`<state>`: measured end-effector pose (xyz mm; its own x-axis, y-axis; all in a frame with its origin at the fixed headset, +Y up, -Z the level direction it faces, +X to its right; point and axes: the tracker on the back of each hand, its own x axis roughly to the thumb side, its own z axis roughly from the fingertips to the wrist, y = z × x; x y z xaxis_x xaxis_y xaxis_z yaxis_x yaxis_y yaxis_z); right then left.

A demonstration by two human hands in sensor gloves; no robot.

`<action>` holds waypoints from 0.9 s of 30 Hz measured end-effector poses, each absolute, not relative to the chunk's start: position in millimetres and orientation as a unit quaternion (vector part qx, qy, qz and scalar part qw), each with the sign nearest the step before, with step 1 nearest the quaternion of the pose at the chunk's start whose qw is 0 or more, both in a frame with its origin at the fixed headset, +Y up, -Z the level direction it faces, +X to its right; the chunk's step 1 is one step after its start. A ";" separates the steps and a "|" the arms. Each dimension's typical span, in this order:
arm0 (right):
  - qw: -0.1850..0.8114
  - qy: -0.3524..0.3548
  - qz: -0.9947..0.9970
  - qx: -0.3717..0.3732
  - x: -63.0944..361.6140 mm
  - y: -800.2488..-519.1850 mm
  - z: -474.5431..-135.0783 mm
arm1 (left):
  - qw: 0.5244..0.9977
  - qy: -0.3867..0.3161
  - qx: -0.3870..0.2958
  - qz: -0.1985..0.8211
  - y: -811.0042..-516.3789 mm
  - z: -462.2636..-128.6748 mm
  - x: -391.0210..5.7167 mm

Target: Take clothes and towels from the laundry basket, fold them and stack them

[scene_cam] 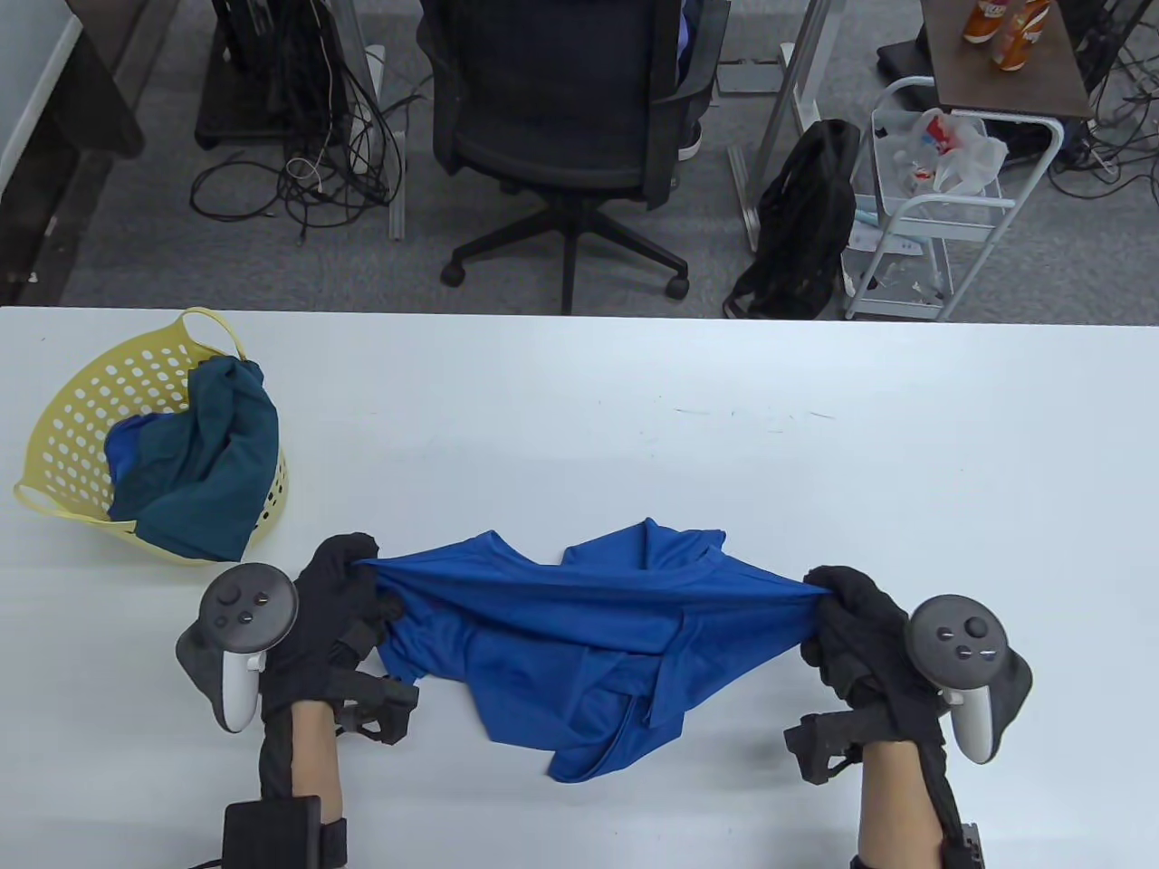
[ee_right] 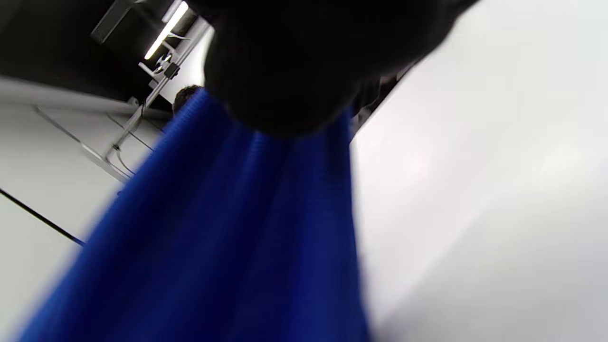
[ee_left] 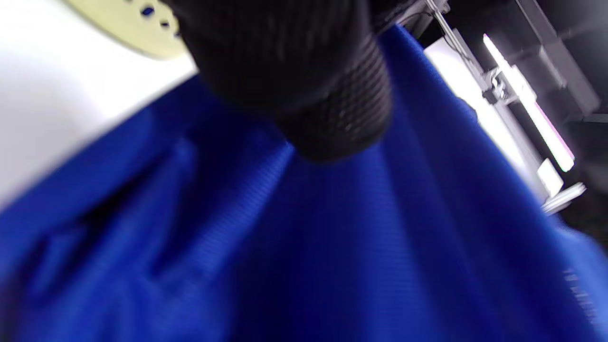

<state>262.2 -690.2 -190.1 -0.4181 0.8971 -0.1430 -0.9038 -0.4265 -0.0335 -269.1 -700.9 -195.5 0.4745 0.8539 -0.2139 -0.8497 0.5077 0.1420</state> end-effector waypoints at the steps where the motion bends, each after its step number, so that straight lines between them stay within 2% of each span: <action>1: 0.590 0.042 0.804 -0.061 264.7 -695.5 -191.8 | 0.850 0.129 0.013 0.511 -701.3 -195.4 -269.9; 5: 0.672 0.071 0.736 -0.046 265.7 -704.7 -194.5 | 0.855 0.104 0.032 0.507 -698.2 -195.5 -269.7; 7: 0.687 0.062 0.723 -0.026 265.3 -704.6 -194.6 | 0.868 0.080 0.079 0.484 -692.1 -193.3 -268.2; 12: 0.716 -0.083 0.688 0.085 262.1 -685.8 -190.3 | 0.850 -0.003 0.250 0.463 -660.3 -175.9 -263.6; 14: 0.704 -0.083 0.698 0.098 263.7 -678.5 -186.4 | 0.854 -0.013 0.260 0.450 -653.9 -172.4 -265.2; 15: 0.689 -0.077 0.715 0.093 265.1 -677.3 -185.6 | 0.872 0.008 0.239 0.426 -654.7 -173.3 -267.4; 17: 0.626 -0.048 0.777 0.043 268.2 -676.0 -185.2 | 0.920 0.056 0.141 0.362 -660.5 -178.6 -270.1; 18: 0.549 -0.001 0.836 -0.005 270.8 -677.1 -185.2 | 0.942 0.072 0.064 0.322 -664.3 -182.6 -270.3; 19: 0.494 0.042 0.868 -0.017 273.1 -677.8 -187.1 | 0.949 0.073 -0.034 0.306 -668.7 -187.8 -269.7; 20: 0.483 0.064 0.873 -0.026 274.5 -678.7 -188.6 | 0.943 0.069 -0.081 0.315 -671.0 -190.3 -269.2; 23: 0.553 0.162 0.816 -0.045 277.3 -690.2 -211.0 | 0.907 0.064 -0.170 0.379 -680.9 -211.7 -267.5; 26: 0.477 0.265 0.829 -0.119 268.7 -714.7 -257.5 | 0.895 0.133 -0.299 0.302 -705.3 -264.8 -253.2; 27: 0.454 0.284 0.832 -0.143 265.8 -717.5 -275.4 | 0.899 0.151 -0.286 0.295 -707.5 -280.2 -249.4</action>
